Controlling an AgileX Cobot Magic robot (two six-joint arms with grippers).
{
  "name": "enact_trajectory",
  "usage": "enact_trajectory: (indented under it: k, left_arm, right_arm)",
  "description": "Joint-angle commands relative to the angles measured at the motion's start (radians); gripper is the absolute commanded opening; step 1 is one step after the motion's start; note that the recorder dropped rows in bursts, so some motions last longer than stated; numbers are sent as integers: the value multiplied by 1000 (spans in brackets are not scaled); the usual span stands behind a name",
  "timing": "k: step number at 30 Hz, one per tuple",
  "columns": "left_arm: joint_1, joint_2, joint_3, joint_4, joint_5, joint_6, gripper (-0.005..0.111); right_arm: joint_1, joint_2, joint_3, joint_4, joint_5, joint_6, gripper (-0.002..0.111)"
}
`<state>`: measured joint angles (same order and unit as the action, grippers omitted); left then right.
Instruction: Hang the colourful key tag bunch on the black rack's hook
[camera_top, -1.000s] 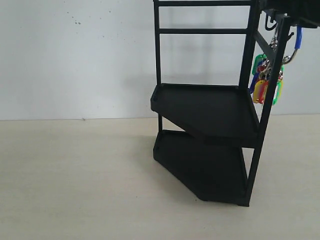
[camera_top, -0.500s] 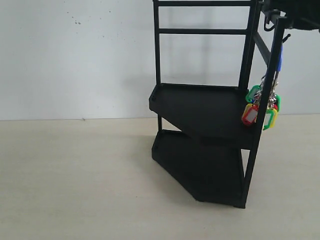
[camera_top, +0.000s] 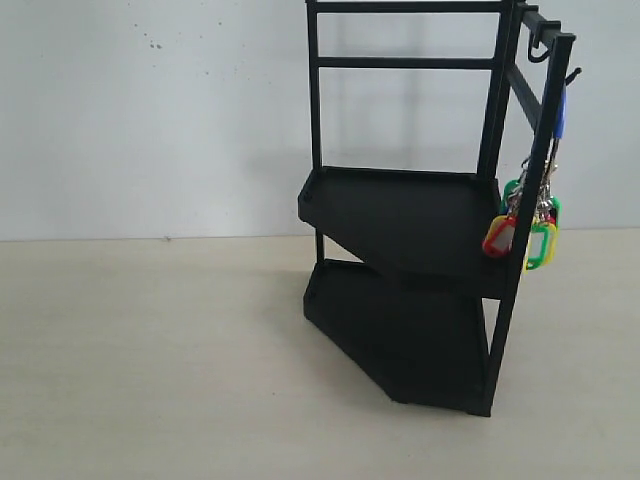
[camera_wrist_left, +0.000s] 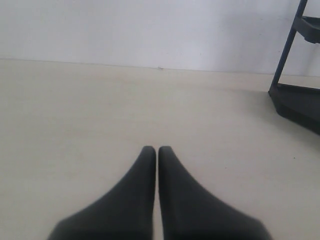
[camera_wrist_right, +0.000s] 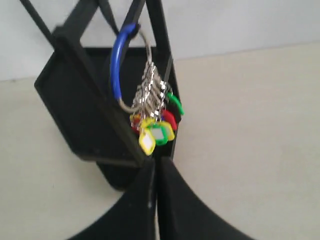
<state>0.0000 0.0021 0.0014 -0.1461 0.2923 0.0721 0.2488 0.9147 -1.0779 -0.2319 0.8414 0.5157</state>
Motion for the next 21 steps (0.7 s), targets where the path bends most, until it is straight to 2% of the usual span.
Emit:
enact_trajectory:
  k: [1,11,21]
  left_arm:
    - [-1,-2,-1,5,-8,3,4]
    - [-1,-2,-1,5,-8,3,4]
    - [-1,-2,-1,5,-8,3,4]
  right_arm:
    - [0,-60,112,120,27,-31,0]
    - [0,-79,249,304,285,-26,0]
    - [0,-79,251,304,216,-22,0]
